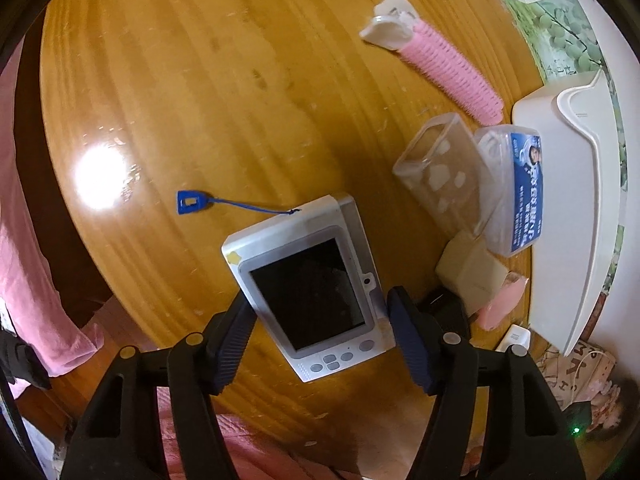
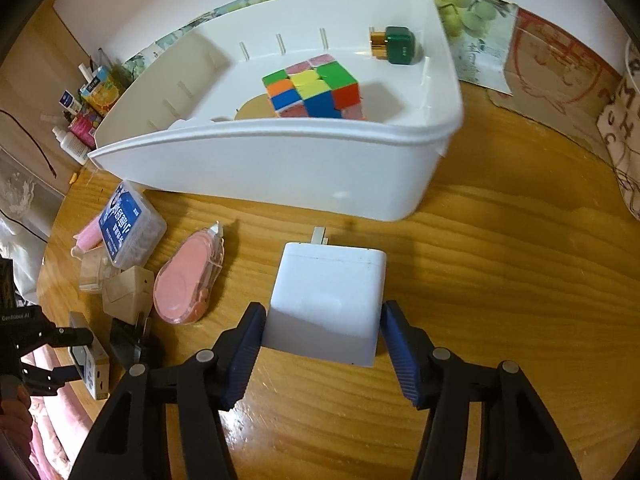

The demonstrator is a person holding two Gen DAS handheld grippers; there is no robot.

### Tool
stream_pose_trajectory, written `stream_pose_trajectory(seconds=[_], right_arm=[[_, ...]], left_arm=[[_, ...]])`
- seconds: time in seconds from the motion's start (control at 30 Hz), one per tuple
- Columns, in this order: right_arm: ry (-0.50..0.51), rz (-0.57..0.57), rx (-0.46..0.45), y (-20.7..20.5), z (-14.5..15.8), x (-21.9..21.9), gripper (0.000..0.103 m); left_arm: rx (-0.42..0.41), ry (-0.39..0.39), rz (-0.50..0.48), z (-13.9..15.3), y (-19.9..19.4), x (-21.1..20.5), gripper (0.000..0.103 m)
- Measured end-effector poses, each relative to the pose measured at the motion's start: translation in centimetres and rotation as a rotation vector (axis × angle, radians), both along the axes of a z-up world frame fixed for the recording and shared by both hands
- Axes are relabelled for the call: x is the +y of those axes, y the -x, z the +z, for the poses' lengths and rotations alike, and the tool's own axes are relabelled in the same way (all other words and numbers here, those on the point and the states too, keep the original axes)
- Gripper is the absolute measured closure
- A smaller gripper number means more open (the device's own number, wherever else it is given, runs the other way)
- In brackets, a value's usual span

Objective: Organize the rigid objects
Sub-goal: 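Grasp the white screen device with the left tool while the right tool grasps the white adapter, then lift the screen device and adapter and carry both over the white bin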

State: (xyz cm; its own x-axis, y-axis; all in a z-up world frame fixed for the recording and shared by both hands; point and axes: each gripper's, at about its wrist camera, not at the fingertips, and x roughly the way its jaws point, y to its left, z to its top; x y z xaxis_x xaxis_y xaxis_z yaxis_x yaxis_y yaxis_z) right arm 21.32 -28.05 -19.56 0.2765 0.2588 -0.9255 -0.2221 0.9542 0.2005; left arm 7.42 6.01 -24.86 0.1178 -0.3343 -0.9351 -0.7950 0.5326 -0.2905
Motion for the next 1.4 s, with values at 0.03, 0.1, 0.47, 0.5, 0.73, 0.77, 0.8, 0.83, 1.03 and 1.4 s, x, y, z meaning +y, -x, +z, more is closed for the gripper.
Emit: stream_pose_trajectory(seconds=[0.03, 0.1, 0.47, 0.5, 0.73, 0.77, 0.8, 0.83, 1.03, 1.4], right_arm=[[-0.004, -0.006, 0.002, 0.1, 0.0, -0.3, 0.044], [-0.011, -0.014, 0.004, 0.4, 0.1, -0.7, 0.044], [-0.024, -0.009, -0.059, 2.7, 2.6, -2.0, 0.045], [-0.027, -0.007, -0.067, 2.9, 2.8, -2.1, 0.045], [-0.058, 0.003, -0.099, 3.9, 4.0, -2.7, 0.046], [-0.06, 0.006, -0.103, 3.9, 4.1, -2.8, 0.046], [-0.061, 0.01, -0.106, 4.0, 4.2, -2.8, 0.047], [-0.063, 0.012, -0.107, 4.1, 4.2, -2.8, 0.047], [-0.089, 0.028, -0.125, 4.4, 4.9, -3.3, 0.047], [-0.122, 0.038, -0.147, 4.2, 5.7, -4.3, 0.047]], left_arm=[[-0.002, -0.003, -0.003, 0.0, 0.3, 0.1, 0.033], [-0.01, -0.007, -0.013, 0.2, 1.3, 0.0, 0.034], [-0.099, -0.075, -0.089, 3.3, 4.1, -0.7, 0.035], [-0.112, -0.086, -0.098, 3.8, 4.1, -0.9, 0.035], [-0.222, -0.149, -0.134, 7.1, 6.1, -1.4, 0.037], [-0.231, -0.156, -0.132, 7.4, 6.4, -1.5, 0.042], [-0.239, -0.179, -0.132, 7.9, 6.6, -1.5, 0.07], [-0.27, -0.163, -0.134, 8.5, 6.4, -1.2, 0.075], [-0.377, -0.152, -0.105, 10.2, 5.9, -0.7, 0.076], [-0.308, -0.194, -0.215, 9.5, 4.8, -2.3, 0.074]])
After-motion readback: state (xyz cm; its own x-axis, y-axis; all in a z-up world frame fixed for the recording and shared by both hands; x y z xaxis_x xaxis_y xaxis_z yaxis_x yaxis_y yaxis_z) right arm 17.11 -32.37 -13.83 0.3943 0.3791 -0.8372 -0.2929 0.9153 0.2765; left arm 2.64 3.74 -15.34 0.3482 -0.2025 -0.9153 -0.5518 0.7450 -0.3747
